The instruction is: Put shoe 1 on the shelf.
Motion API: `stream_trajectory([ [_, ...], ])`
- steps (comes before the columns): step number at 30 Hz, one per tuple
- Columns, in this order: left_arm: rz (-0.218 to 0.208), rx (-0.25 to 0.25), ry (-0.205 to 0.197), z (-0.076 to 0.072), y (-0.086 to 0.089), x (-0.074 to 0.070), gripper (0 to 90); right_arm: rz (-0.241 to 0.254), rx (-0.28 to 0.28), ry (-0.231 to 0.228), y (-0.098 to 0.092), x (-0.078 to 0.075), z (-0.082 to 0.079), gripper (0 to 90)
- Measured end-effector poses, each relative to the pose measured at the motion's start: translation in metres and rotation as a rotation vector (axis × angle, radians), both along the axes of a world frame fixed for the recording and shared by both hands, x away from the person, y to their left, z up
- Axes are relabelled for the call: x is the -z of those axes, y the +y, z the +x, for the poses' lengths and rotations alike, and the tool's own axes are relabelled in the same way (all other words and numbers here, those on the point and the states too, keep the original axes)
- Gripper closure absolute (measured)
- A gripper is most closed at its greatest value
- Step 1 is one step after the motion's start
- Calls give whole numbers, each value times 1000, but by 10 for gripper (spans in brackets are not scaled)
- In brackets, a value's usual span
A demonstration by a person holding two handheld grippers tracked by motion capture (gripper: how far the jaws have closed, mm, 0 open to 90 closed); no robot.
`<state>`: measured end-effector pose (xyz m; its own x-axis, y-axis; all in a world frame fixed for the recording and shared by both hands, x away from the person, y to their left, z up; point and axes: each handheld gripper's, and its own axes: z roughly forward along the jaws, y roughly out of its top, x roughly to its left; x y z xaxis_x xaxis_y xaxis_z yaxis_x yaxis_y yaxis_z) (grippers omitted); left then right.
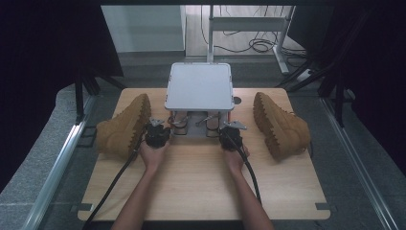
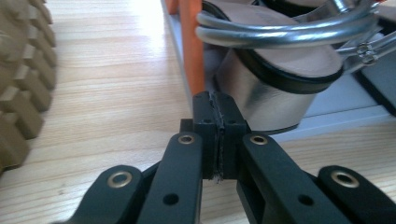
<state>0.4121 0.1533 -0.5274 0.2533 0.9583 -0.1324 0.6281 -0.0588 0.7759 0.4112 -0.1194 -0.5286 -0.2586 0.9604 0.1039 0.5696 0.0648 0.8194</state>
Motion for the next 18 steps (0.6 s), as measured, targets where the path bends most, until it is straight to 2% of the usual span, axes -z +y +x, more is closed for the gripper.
stream_trajectory([
  [6, 5, 44, -13, -1, -16, -4, 896, 0, 3, 1, 3, -1, 1, 890],
  [9, -31, 55, -11, -1, -20, -3, 895, 1, 5, 0, 3, -2, 1, 891],
  [15, -53, 68, -7, -2, -23, -3, 895, -9, 23, -8, 5, -2, 1, 892],
  [18, -43, 80, -5, -1, -26, -5, 894, -17, 34, -13, 9, -2, 1, 892],
])
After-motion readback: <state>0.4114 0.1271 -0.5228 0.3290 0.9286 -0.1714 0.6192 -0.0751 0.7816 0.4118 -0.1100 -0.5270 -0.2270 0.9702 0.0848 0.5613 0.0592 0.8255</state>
